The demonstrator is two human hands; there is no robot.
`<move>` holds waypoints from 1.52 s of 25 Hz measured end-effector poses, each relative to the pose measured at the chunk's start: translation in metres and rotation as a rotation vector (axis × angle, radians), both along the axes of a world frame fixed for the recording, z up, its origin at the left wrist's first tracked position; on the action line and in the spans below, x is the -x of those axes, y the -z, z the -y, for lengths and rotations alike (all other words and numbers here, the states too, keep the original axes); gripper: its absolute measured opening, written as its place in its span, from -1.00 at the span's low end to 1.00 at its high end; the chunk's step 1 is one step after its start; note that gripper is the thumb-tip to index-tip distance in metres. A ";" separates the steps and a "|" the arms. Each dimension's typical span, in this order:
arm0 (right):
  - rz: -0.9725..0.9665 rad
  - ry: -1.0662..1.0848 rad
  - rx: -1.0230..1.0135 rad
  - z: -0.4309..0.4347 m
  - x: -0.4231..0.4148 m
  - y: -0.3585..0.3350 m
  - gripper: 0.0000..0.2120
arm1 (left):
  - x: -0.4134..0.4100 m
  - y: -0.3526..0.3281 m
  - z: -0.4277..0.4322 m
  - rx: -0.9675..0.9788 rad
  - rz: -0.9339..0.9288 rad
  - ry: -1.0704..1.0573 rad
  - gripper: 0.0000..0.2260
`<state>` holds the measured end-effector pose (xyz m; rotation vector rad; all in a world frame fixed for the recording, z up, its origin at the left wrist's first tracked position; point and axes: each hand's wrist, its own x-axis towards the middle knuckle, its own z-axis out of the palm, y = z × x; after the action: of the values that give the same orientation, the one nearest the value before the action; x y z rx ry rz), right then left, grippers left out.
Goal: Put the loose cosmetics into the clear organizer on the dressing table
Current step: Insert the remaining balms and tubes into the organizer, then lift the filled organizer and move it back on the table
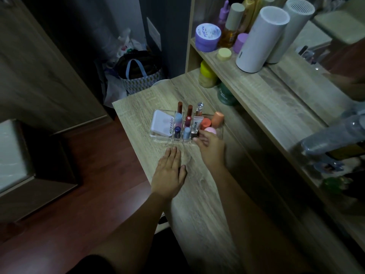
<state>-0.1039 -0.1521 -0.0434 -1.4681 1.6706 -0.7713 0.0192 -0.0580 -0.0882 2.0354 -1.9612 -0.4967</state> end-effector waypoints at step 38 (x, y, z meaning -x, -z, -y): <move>-0.027 0.115 -0.050 -0.011 0.029 0.019 0.01 | -0.065 -0.028 0.058 0.099 -0.526 -0.326 -0.50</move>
<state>-0.1332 -0.1409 -0.0622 -1.3634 1.7946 -0.7694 0.0840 -0.1159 -0.0599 1.8670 -1.2973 -0.7459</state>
